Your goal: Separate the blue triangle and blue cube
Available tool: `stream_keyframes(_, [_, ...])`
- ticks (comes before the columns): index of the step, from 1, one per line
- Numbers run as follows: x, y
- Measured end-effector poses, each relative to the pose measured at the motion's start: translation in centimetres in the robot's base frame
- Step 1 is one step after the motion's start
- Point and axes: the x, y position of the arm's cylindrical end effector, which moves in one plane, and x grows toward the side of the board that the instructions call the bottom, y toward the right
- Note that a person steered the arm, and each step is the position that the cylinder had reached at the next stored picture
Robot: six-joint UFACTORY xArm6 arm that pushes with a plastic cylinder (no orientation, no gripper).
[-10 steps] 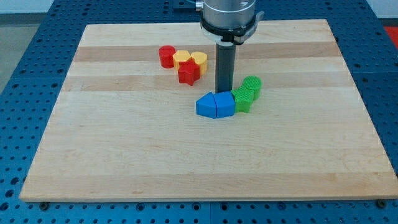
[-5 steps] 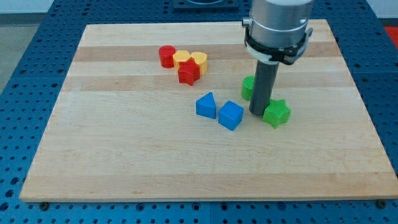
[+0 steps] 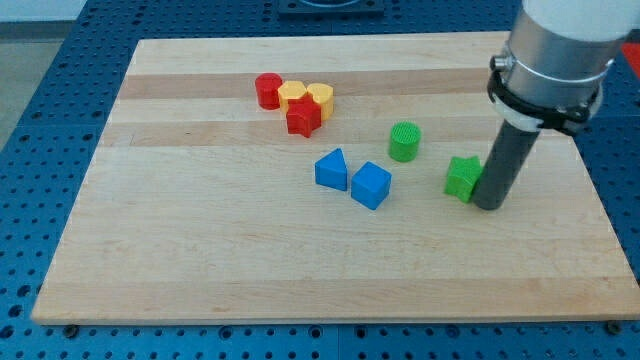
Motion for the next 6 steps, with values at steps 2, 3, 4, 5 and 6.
stream_keyframes(2, [-2.6,-4.3])
stream_keyframes(3, [-4.6,-4.3])
stream_keyframes(4, [-4.4,-4.3])
stream_keyframes(5, [-1.6,-4.3])
stream_keyframes(6, [1.1,-5.1])
